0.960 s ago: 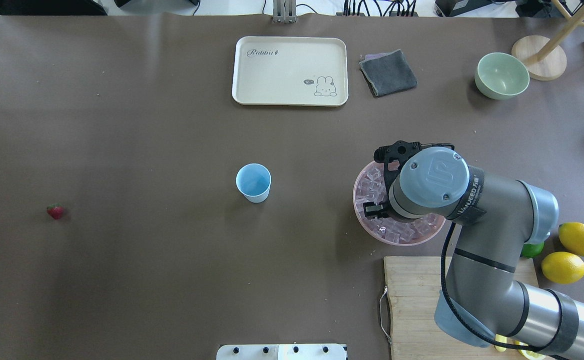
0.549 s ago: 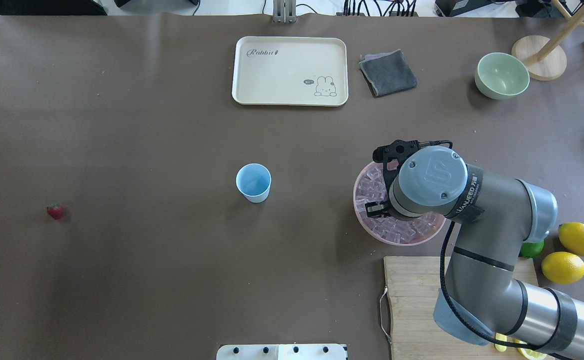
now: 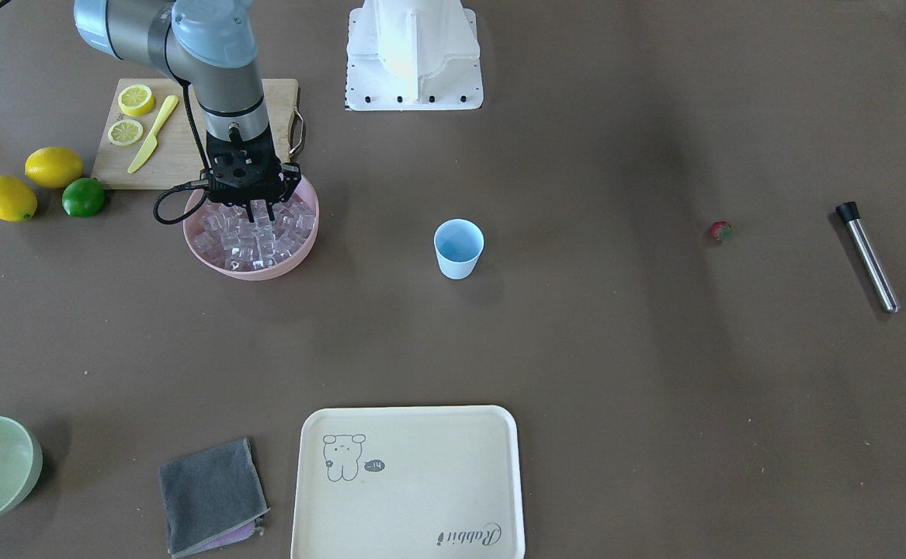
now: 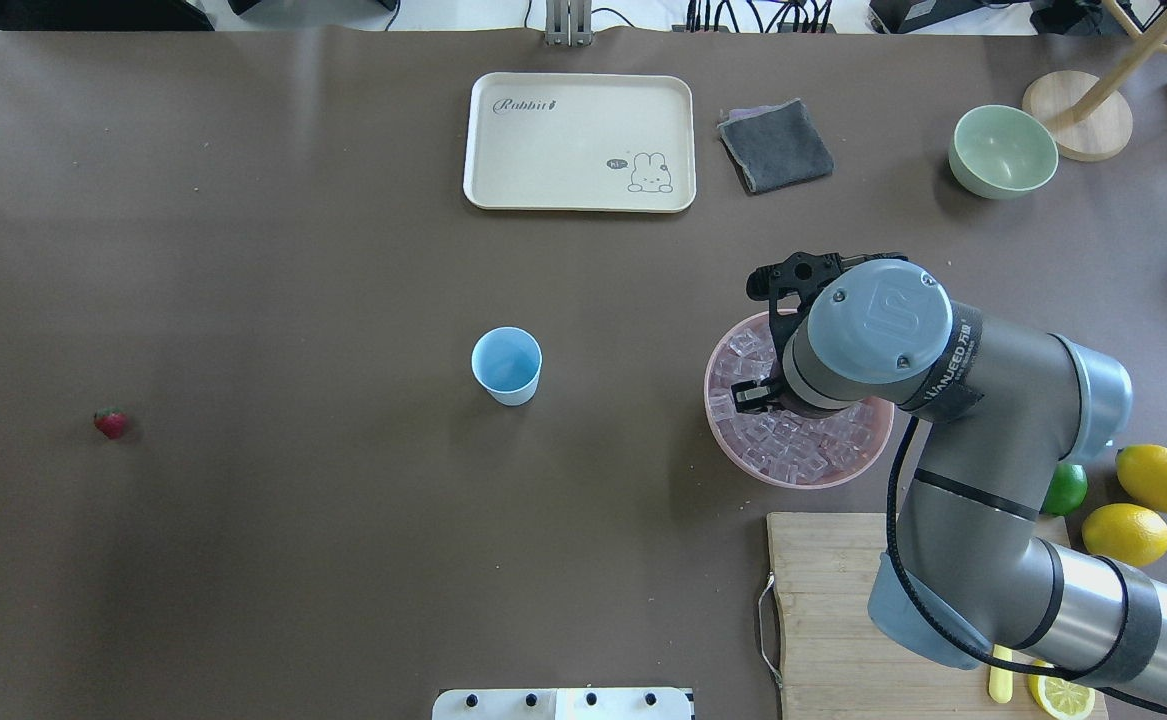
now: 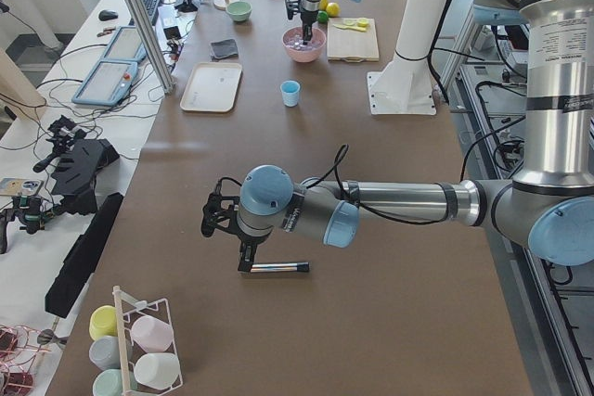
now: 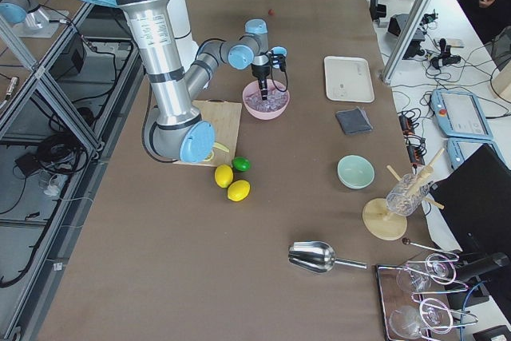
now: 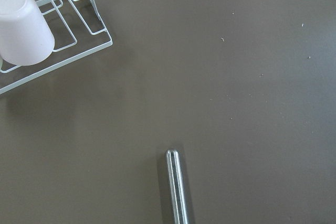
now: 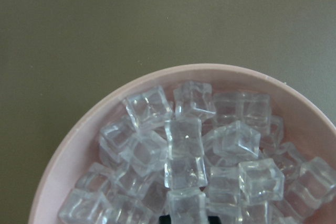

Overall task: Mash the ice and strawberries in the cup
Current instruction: 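Dip the scoop into the ice cubes and lift a cube out, then carry the scoop of ice over the light-blue cup with the right gripper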

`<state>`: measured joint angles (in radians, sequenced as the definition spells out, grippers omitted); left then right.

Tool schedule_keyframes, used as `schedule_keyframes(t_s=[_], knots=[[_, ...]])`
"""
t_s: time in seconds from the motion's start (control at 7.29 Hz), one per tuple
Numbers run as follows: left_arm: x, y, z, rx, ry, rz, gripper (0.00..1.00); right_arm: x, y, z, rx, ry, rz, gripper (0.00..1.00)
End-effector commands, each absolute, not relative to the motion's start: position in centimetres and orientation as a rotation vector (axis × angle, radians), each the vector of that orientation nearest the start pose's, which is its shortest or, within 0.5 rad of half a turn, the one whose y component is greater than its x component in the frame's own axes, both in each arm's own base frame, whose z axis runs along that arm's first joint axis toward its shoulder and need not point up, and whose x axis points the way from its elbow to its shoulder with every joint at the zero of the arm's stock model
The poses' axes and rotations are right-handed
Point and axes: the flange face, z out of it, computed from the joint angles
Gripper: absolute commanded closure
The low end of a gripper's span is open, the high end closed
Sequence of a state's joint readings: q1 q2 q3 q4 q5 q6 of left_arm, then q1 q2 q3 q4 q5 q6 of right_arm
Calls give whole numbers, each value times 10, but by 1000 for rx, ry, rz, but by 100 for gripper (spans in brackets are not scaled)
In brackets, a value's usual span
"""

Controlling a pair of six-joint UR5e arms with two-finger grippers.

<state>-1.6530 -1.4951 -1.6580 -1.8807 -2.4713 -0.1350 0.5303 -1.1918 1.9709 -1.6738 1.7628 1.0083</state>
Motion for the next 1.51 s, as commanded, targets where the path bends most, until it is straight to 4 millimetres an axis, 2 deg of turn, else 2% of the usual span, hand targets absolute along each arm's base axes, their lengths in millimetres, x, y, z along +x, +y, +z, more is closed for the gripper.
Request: schedule_keyframes(t_s=[0.0, 0.14, 0.41, 0.55, 0.82, 0.96, 1.1, 1.23, 1.37], knots=[[-94, -467, 611, 273, 899, -57, 1, -419, -397, 277, 223, -707, -74, 100], [-94, -467, 611, 273, 899, -57, 1, -421, -401, 253, 251, -742, -74, 100], [-94, -466, 611, 273, 899, -57, 1, -461, -428, 210, 257, -759, -60, 100], [-94, -466, 611, 273, 899, -57, 1, -470, -434, 187, 265, -779, -50, 100], [-94, -466, 611, 273, 899, -57, 1, -512, -456, 135, 252, -797, -16, 100], [-94, -465, 612, 271, 899, -58, 1, -528, -458, 106, 257, -814, -23, 100], [-94, -465, 612, 271, 899, -58, 1, -538, -450, 100, 245, -836, -8, 100], [-94, -465, 611, 273, 901, -57, 1, -569, -453, 80, 232, -835, -6, 100], [-94, -466, 611, 273, 899, -57, 1, -592, -444, 89, 205, -811, -16, 100]])
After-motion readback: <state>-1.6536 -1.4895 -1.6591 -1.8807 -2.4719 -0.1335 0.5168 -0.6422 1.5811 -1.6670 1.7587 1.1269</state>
